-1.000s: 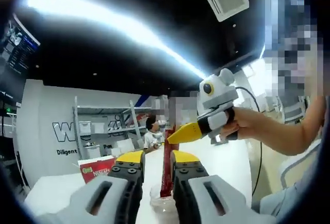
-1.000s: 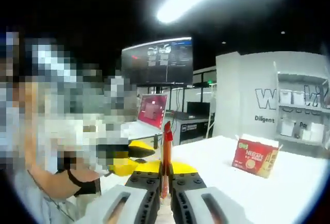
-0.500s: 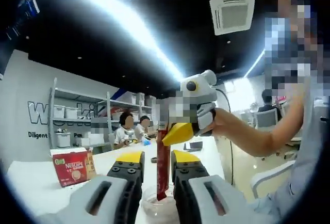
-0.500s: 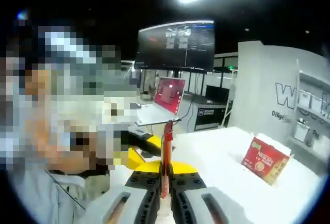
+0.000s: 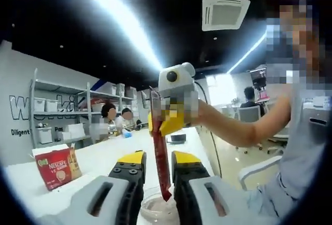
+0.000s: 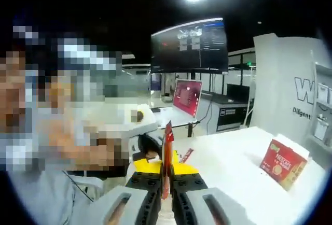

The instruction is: Tear open the coffee pouch, take out the coffee, and pour the coffee from the pouch into the cup

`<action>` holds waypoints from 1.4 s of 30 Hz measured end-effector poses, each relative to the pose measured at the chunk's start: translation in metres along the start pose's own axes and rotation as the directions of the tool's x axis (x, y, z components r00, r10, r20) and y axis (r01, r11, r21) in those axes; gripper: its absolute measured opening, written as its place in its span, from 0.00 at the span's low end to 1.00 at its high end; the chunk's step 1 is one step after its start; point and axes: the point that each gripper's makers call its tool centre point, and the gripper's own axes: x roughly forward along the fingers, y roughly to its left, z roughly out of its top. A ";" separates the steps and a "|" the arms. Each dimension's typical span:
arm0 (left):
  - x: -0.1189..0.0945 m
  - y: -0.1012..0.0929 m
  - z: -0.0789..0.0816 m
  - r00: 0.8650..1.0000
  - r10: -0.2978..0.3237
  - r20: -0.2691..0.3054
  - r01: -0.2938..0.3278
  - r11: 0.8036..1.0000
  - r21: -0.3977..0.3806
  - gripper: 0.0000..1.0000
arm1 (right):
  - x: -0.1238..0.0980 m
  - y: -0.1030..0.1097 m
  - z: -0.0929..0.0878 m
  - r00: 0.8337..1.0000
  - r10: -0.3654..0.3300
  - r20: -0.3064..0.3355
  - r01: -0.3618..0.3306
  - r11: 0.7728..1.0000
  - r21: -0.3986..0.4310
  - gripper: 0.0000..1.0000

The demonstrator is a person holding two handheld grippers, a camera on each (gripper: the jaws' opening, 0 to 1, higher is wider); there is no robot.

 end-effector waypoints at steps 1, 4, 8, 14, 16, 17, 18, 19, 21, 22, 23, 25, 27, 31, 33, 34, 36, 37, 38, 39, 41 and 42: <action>0.002 -0.002 -0.001 1.000 -0.016 -0.010 0.016 1.000 0.001 0.19 | 0.000 0.000 0.000 1.000 0.004 0.000 -0.004 1.000 -0.001 0.06; 0.006 -0.007 -0.008 0.999 -0.037 -0.032 0.038 0.999 0.017 0.16 | 0.000 0.000 0.003 1.000 0.014 0.005 -0.014 1.000 -0.012 0.06; 0.006 -0.007 -0.014 0.998 -0.041 -0.036 0.043 0.998 0.037 0.13 | 0.002 0.000 0.003 1.000 0.025 0.006 -0.025 1.000 -0.008 0.06; 0.004 -0.006 -0.021 0.997 -0.056 -0.047 0.056 0.998 0.015 0.09 | 0.004 0.001 -0.004 0.999 0.042 0.000 -0.042 0.999 -0.006 0.09; 0.004 -0.006 -0.022 0.997 -0.060 -0.050 0.060 0.998 0.006 0.09 | 0.003 0.001 -0.003 0.999 0.050 0.013 -0.050 0.999 -0.007 0.12; 0.003 -0.005 -0.023 0.996 -0.061 -0.061 0.061 0.998 -0.003 0.09 | 0.002 0.001 0.001 0.998 0.051 0.045 -0.051 0.999 -0.011 0.14; 0.003 -0.005 -0.025 0.995 -0.064 -0.070 0.064 0.998 -0.009 0.09 | 0.001 0.000 0.004 0.997 0.047 0.067 -0.047 0.999 -0.011 0.17; 0.003 -0.005 -0.025 0.995 -0.065 -0.072 0.065 0.998 -0.013 0.09 | 0.001 0.000 0.005 0.996 0.047 0.074 -0.047 0.999 -0.010 0.18; 0.004 -0.005 -0.029 0.994 -0.066 -0.086 0.064 0.998 -0.023 0.08 | -0.005 0.001 0.014 0.990 0.061 0.124 -0.062 0.998 0.004 0.18; 0.004 -0.006 -0.030 0.994 -0.066 -0.090 0.064 0.998 -0.025 0.08 | -0.008 0.000 0.016 0.990 0.058 0.132 -0.059 0.998 0.005 0.17; 0.003 -0.007 -0.030 0.993 -0.074 -0.090 0.072 0.997 -0.027 0.08 | -0.009 -0.001 0.018 0.989 0.056 0.139 -0.057 0.998 0.005 0.17; 0.003 -0.009 -0.030 0.993 -0.077 -0.086 0.075 0.997 -0.031 0.09 | -0.014 -0.004 0.023 0.986 0.046 0.162 -0.048 0.999 0.007 0.15; 0.003 -0.009 -0.026 0.994 -0.086 -0.069 0.083 0.996 -0.039 0.09 | -0.016 -0.004 0.025 0.983 0.047 0.176 -0.050 0.999 0.014 0.15; 0.002 -0.010 -0.020 0.994 -0.097 -0.046 0.094 0.994 -0.058 0.09 | -0.017 -0.003 0.028 0.978 0.048 0.202 -0.054 0.998 0.028 0.10; 0.002 -0.008 -0.021 0.994 -0.099 -0.056 0.096 0.994 -0.053 0.09 | -0.016 -0.003 0.027 0.976 0.035 0.214 -0.044 0.998 0.036 0.09; 0.002 -0.008 -0.021 0.993 -0.099 -0.057 0.096 0.994 -0.053 0.09 | -0.015 -0.004 0.028 0.975 0.034 0.217 -0.045 0.998 0.045 0.08; 0.001 -0.009 -0.021 0.993 -0.103 -0.055 0.100 0.994 -0.052 0.13 | -0.015 -0.006 0.028 0.975 0.026 0.219 -0.039 0.998 0.058 0.07; 0.002 -0.009 -0.022 0.993 -0.102 -0.055 0.099 0.994 -0.051 0.15 | -0.014 -0.007 0.028 0.974 0.024 0.223 -0.039 0.997 0.065 0.07; 0.002 -0.008 -0.023 0.993 -0.100 -0.056 0.098 0.994 -0.051 0.17 | -0.014 -0.007 0.029 0.974 0.025 0.225 -0.041 0.997 0.068 0.07; 0.003 -0.008 -0.024 0.993 -0.100 -0.057 0.097 0.994 -0.050 0.19 | -0.013 -0.006 0.029 0.974 0.025 0.226 -0.042 0.997 0.069 0.06; 0.005 -0.008 -0.024 0.994 -0.098 -0.054 0.095 0.994 -0.047 0.20 | -0.011 -0.002 0.029 0.975 0.027 0.222 -0.042 0.997 0.063 0.06; 0.006 -0.008 -0.023 0.994 -0.093 -0.052 0.091 0.995 -0.042 0.20 | -0.010 -0.001 0.029 0.975 0.028 0.219 -0.042 0.997 0.059 0.06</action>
